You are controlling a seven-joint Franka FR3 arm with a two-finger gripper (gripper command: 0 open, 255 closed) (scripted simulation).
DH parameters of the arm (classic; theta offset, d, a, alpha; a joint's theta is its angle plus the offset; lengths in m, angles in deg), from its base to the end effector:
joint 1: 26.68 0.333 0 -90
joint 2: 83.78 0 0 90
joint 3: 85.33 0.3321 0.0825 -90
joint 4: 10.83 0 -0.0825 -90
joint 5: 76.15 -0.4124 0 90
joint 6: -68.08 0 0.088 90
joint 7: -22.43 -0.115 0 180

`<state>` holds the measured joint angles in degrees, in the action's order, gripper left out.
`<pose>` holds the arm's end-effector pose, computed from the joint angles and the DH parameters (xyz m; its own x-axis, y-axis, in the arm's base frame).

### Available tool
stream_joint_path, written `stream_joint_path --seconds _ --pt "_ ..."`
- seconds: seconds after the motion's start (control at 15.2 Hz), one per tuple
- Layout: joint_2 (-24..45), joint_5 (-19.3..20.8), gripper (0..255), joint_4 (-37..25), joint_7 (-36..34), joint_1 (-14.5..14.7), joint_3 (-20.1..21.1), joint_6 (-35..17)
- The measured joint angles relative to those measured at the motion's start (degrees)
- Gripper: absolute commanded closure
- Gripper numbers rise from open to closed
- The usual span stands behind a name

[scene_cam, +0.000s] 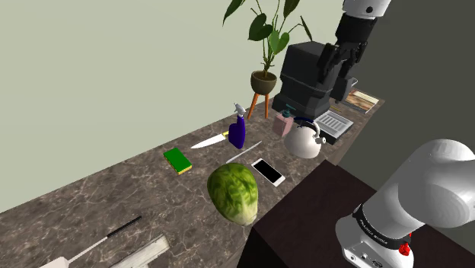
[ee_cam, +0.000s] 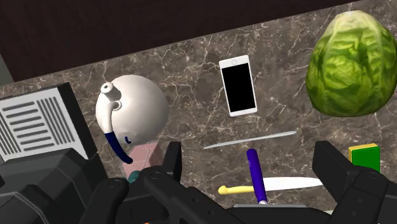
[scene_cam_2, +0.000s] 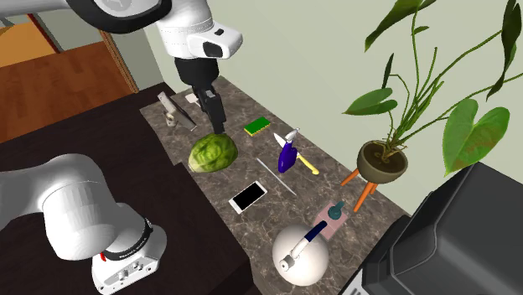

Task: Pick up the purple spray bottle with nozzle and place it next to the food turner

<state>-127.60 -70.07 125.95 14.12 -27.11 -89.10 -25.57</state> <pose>0.3336 -0.0411 0.5764 0.9811 -0.1923 0.0195 -0.1931 -0.9794 0.0582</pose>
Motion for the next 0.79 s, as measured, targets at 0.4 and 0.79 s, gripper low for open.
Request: stream_joint_path --seconds 0.4,0.79 --pt "7.4 -0.5 0 0.0 0.3 0.7 -0.8 -7.1" --pt "19.0 -1.6 0 -2.1 1.6 1.6 -2.0 -16.2"
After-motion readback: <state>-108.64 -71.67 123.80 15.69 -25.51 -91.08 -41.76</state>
